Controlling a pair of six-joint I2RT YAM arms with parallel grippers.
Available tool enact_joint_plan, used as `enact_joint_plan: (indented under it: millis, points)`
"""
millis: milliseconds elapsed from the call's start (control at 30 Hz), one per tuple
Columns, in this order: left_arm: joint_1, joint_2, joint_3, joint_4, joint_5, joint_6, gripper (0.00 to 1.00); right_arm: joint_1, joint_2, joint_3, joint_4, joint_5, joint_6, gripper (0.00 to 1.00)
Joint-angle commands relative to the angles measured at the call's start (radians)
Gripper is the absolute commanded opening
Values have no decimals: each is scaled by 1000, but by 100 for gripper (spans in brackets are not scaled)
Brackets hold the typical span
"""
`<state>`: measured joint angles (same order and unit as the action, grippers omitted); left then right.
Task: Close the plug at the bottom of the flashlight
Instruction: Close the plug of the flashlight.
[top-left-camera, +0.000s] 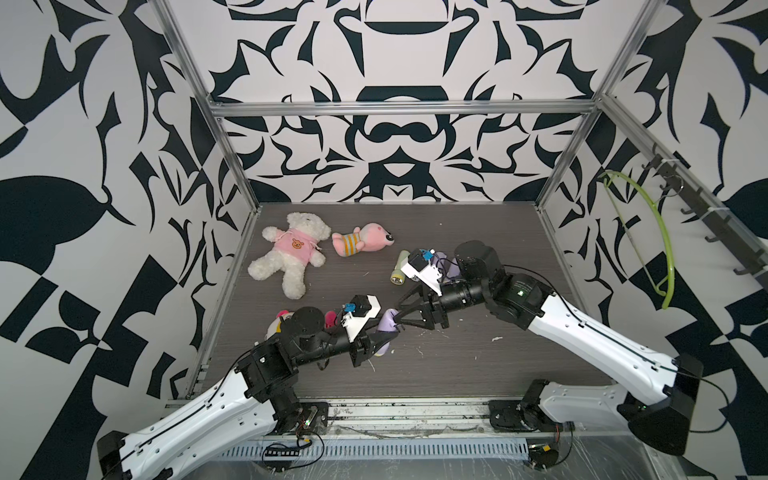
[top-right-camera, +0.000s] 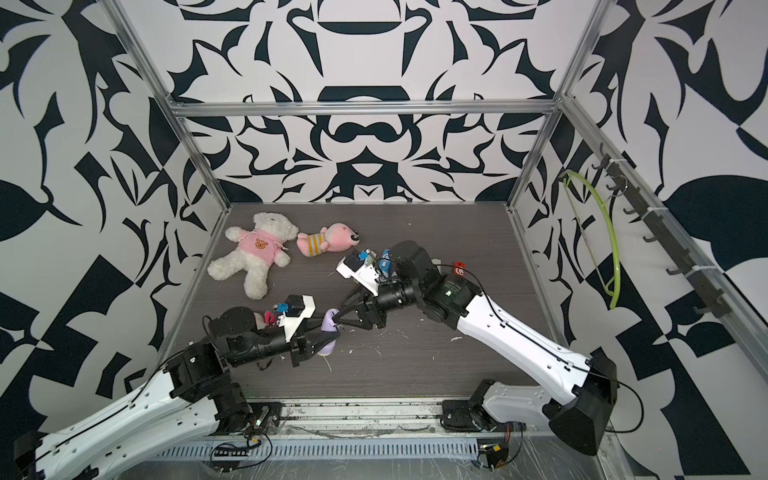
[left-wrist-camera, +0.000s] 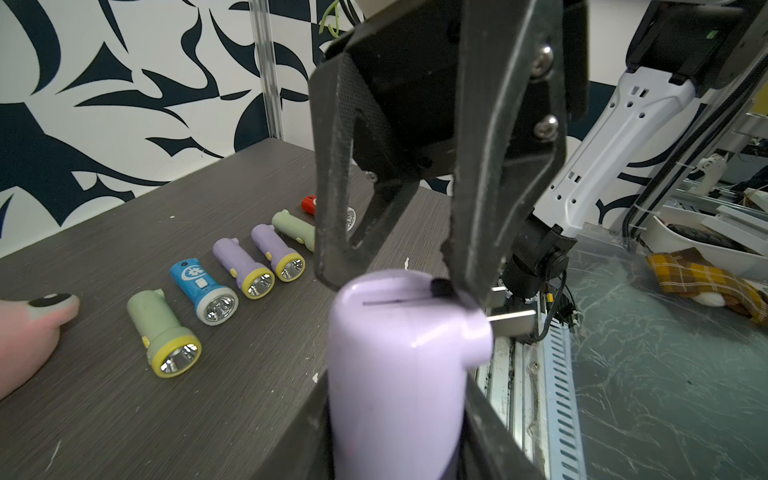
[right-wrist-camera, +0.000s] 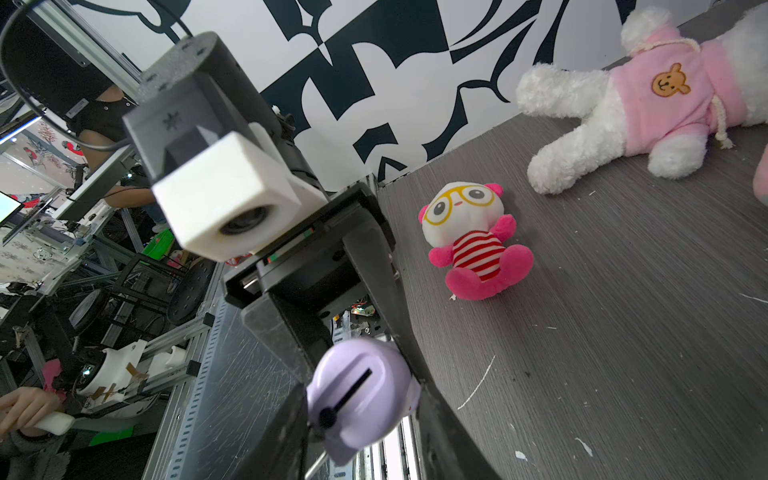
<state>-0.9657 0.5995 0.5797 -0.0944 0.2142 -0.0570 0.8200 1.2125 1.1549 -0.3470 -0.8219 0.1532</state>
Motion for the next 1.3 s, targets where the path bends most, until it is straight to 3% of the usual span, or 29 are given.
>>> enact_joint_plan:
  millis: [0,367,733,867,1067,1267]
  points:
    - [7,-11,-10,38,29,-8,44,5,-1,49,15,-26,-18,43]
    - [15,-34,-14,39,49,-21,45,7,30,59,8,-44,-28,29]
    - [19,-9,2,44,76,-23,45,5,11,87,-47,-36,-69,31]
    - [25,9,11,42,94,-26,36,6,-13,80,-59,-25,-75,33]
    - [28,11,17,41,90,-20,3,6,-22,74,-90,-10,-87,33]
    - [30,-5,12,37,71,-17,3,5,-22,51,-100,-6,-89,33]
